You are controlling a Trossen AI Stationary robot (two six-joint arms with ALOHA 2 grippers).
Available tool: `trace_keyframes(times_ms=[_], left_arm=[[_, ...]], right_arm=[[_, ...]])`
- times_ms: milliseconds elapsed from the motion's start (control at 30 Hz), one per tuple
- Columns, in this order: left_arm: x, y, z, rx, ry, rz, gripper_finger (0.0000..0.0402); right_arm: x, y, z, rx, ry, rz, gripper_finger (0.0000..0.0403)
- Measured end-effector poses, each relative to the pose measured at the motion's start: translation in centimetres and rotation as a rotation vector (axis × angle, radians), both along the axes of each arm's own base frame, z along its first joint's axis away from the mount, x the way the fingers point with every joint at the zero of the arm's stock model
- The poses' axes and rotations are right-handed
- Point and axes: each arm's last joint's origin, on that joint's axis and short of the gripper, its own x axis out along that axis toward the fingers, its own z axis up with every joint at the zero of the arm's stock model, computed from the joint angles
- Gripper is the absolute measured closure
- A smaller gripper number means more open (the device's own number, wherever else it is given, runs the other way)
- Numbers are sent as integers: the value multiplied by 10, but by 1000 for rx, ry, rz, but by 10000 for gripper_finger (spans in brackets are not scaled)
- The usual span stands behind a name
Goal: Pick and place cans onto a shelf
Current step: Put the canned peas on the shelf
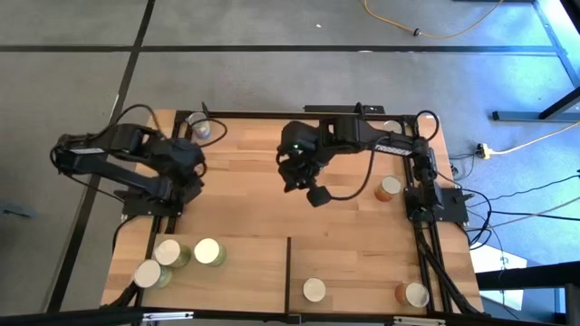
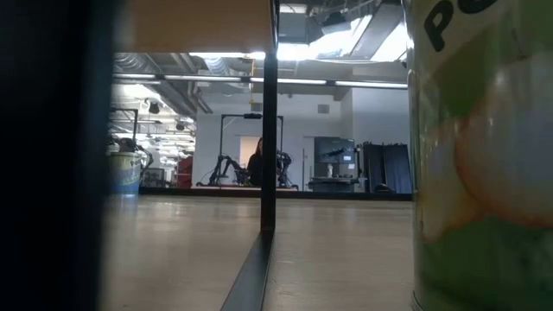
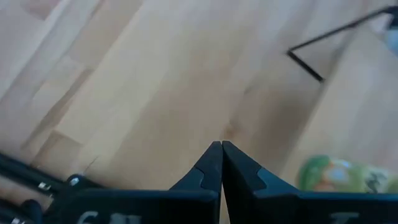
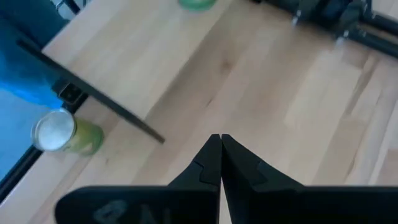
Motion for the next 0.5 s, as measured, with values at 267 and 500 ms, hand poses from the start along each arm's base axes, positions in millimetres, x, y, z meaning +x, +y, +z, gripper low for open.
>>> trace_keyframes(times_ms=[267, 500], left_arm=[[-8, -17, 9, -20, -122, -178, 401], [-8, -28, 10, 35, -168, -275, 401]], right_arm=[[9, 10, 5, 22, -76, -57, 393], [14, 9, 3, 7, -90, -103, 393]])
